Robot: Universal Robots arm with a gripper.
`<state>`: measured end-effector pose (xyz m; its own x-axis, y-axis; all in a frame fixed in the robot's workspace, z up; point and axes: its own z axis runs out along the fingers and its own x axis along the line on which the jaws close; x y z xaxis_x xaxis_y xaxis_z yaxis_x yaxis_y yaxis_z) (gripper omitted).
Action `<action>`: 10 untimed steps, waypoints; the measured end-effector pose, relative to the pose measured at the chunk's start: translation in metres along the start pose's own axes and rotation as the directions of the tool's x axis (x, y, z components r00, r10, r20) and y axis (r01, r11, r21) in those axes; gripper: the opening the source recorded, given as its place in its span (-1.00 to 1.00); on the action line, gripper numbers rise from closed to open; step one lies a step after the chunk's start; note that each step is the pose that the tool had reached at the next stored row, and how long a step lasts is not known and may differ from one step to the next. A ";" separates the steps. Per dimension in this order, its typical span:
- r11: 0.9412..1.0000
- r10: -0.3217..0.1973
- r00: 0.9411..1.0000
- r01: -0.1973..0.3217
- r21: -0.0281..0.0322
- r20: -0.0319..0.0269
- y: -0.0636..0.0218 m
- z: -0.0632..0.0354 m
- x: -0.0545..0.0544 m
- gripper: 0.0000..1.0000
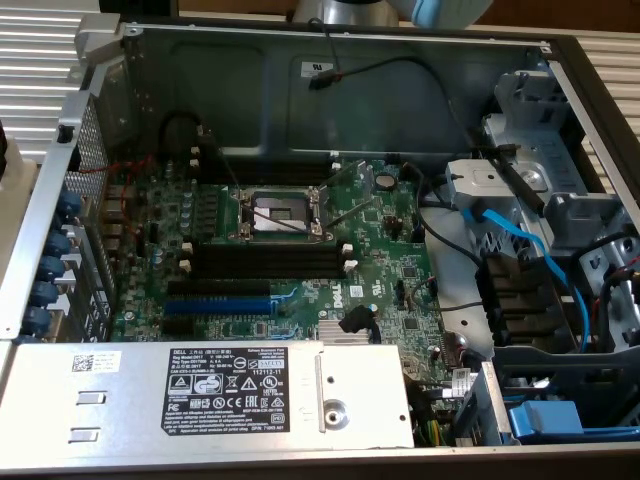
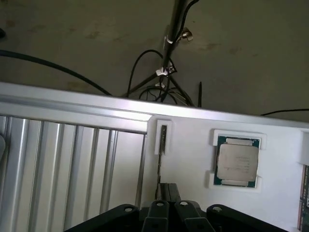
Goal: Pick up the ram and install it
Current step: 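Pick up the ram and move it above insertion slot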
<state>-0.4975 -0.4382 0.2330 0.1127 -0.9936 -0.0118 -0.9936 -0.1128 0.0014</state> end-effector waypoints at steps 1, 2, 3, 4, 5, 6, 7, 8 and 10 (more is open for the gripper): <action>1.000 0.000 1.000 0.000 0.000 0.000 0.0002 0.0014 0.002 -0.79; 1.000 0.000 1.000 0.000 0.000 0.000 0.0003 0.0027 0.003 -0.79; 1.000 0.000 1.000 0.000 0.000 0.000 0.0003 0.0045 0.003 -0.79; 1.000 0.000 1.000 0.000 0.000 0.000 0.0003 0.0060 0.003 -0.79; 1.000 0.000 1.000 0.000 0.000 0.000 0.0004 0.0075 0.003 -0.79; 1.000 0.000 1.000 0.000 0.000 0.001 0.0004 0.0091 0.003 -0.79; 1.000 0.000 1.000 0.000 0.000 0.001 0.0003 0.0102 0.003 -0.79; 1.000 0.000 1.000 0.000 0.000 0.001 0.0003 0.0110 0.003 -0.79; 1.000 0.000 1.000 0.000 0.000 0.001 0.0005 0.0114 0.003 -0.79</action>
<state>-0.4976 -0.4412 0.2216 0.1127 -0.9935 -0.0127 -0.9936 -0.1128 0.0018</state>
